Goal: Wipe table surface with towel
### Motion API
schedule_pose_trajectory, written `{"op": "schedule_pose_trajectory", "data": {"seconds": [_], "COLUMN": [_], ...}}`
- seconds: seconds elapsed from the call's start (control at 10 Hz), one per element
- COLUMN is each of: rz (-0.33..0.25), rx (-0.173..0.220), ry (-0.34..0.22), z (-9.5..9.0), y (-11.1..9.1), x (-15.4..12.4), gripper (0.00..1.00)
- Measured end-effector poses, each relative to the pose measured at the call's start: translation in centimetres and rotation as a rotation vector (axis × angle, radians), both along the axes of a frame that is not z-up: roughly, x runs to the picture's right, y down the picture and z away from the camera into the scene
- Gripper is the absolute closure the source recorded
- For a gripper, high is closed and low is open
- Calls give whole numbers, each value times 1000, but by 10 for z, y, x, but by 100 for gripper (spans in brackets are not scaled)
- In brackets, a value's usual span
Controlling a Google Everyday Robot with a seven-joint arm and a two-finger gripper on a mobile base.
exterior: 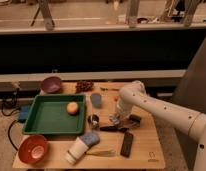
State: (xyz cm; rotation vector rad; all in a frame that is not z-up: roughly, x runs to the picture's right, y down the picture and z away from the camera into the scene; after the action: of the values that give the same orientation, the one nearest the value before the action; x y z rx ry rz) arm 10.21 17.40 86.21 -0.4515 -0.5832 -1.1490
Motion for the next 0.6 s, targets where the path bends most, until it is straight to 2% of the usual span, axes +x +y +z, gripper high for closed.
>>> {"op": "schedule_pose_trajectory", "data": {"seconds": [0.6], "rz": [-30], "rx": [-9], "ry": [-3], "z": [-5], "y": [5], "x": [-17], "gripper": [100]}}
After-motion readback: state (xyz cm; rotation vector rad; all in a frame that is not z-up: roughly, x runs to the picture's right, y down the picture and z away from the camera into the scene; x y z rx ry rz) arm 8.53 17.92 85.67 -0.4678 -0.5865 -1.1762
